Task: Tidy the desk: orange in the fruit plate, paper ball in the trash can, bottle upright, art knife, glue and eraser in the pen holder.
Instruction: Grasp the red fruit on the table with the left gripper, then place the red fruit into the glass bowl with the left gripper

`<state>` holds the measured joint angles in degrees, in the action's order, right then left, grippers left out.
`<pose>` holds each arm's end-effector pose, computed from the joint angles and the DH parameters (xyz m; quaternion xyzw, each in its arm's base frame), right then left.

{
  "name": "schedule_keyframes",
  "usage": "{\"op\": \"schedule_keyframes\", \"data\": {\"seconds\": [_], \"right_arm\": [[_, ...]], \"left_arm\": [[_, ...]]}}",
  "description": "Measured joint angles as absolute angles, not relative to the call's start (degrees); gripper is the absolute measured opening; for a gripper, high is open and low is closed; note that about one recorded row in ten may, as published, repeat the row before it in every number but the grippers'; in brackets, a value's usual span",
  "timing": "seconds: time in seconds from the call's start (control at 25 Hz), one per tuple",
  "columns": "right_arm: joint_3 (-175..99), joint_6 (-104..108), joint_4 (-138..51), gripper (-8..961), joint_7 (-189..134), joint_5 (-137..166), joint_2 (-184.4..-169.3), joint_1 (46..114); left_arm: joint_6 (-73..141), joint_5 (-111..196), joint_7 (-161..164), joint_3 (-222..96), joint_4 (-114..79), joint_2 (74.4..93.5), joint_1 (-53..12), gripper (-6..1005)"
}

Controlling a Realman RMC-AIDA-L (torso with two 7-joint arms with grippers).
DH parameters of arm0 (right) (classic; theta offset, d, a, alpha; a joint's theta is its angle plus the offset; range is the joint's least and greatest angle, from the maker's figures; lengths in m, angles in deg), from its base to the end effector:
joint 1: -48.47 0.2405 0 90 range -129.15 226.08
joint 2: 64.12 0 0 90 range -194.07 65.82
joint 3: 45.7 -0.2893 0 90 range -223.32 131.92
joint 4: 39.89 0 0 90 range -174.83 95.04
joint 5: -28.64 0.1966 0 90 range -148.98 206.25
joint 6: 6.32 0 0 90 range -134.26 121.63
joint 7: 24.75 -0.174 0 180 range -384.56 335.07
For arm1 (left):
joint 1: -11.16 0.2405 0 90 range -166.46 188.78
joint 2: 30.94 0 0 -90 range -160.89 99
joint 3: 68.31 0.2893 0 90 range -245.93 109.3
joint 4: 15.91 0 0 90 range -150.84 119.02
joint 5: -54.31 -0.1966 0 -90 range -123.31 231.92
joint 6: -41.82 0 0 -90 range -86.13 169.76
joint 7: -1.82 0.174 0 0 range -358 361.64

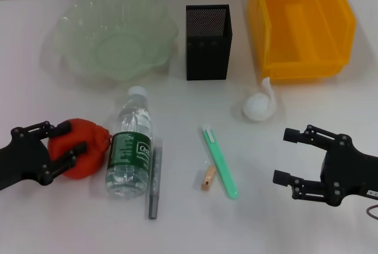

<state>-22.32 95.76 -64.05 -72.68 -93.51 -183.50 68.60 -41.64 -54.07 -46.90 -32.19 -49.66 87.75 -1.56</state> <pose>0.3099 0.2472 -0.0548 -0.9244 0.1349 0.3226 0.1525 -0.3716 0.2650 -0.0311 -0.9237 -0.1580 -0.1844 0.2964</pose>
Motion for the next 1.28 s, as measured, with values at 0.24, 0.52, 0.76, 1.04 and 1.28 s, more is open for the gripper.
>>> {"op": "schedule_keyframes", "data": {"seconds": [0.24,0.52,0.76,1.04,1.28], "right_arm": [[-22.47,95.55,-63.9,829,-72.66,-93.51,-183.51,68.58],[-22.7,95.59,-63.88,829,-72.64,-93.46,-183.46,68.27],[-23.24,96.27,-63.88,828,-72.64,-92.54,-183.39,68.19],[-23.29,96.35,-63.89,828,-72.65,-92.22,-183.34,68.21],[-23.29,96.35,-63.71,827,-72.99,-92.18,-183.39,67.59]], "left_arm": [[-40.14,-54.02,-46.55,-32.13,-49.29,87.92,-2.04,448],[-41.11,-51.28,-46.49,-32.91,-49.34,87.9,-2.2,285],[-44.21,-42.81,-47.02,-32.9,-51.07,87.59,-2.21,115],[-40.99,-32.69,-47.08,-32.42,-47.77,87.69,-12.13,73],[-26.03,-32.82,-46.52,-31.3,-41.32,87.69,-23.3,90]]}}
